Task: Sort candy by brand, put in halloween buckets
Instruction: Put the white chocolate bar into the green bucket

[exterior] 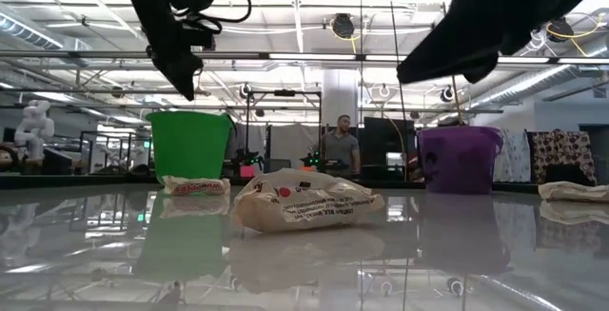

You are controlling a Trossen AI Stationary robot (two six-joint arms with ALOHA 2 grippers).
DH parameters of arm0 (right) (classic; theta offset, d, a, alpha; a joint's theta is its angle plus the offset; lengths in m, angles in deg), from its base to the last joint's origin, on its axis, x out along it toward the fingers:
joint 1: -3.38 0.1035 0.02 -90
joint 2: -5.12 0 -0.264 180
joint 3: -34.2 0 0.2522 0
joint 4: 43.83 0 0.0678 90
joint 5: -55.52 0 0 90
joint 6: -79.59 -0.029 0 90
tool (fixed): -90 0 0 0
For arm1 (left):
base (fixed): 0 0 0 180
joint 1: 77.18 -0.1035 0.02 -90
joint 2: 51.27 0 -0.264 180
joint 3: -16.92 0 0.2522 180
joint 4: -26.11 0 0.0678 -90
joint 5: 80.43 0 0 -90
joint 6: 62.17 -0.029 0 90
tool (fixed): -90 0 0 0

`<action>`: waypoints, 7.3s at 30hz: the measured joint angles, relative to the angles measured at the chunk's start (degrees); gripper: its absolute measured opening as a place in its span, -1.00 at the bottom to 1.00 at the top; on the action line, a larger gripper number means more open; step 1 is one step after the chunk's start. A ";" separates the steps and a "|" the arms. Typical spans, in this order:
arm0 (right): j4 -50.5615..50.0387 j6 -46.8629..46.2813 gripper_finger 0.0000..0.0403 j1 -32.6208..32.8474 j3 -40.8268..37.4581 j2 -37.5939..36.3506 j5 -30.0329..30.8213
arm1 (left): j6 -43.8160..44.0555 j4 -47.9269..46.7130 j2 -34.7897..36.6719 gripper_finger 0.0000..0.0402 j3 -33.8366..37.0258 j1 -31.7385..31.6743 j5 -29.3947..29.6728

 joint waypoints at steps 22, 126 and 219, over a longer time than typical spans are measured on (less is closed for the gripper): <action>2.54 -0.60 -0.64 0.55 -0.01 0.77 0.23 | 14.27 1.02 8.40 0.05 1.09 24.29 -27.53; 2.47 0.96 -0.64 0.48 -0.01 0.75 -0.11 | 11.85 30.63 14.79 -0.73 20.92 35.59 15.42; 2.38 -2.00 -0.64 0.59 -0.03 0.73 -0.07 | 31.27 34.54 -5.26 -0.21 20.31 82.16 -32.28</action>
